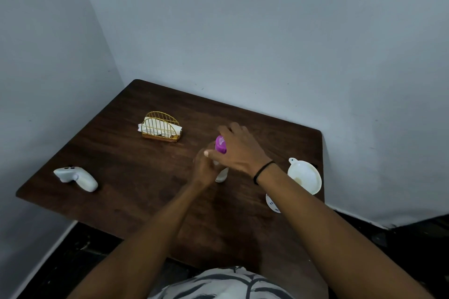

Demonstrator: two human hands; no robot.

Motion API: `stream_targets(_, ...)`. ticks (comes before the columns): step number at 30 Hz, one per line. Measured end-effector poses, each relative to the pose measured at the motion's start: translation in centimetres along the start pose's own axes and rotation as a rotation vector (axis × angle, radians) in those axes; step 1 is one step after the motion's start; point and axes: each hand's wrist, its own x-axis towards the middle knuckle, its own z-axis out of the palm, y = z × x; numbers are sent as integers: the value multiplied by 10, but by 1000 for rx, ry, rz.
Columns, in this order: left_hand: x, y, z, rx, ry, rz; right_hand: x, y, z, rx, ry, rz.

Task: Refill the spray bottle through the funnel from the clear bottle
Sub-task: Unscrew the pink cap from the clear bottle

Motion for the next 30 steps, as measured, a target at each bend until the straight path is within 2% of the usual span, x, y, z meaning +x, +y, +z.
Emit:
stream_targets(3,1,-3,4,21,-1,-12,1,-7,1,-85,127,-4)
stream_targets(6,0,-8,4,34,29,-17,2,-4,-3,-7,-10,-106)
stream_targets(8,-1,-13,5,42,39,-10,-1,-4,-4,24,-55,-90)
stream_targets(12,0,-9,7,47,26,-23,2,-1,5,-98,152,32)
stream_targets(17,1,-18,7,12,24,3,2,-1,1,34,18,-111)
stream_targets(21,1,-16,9,42,5,-25,1,-1,5,-11,169,27)
stream_targets(26,-1,-15,5,-8,26,30,0,0,4,119,-15,-110)
stream_targets(30,0,-12,6,15,21,41,-2,-3,8,20,157,-1)
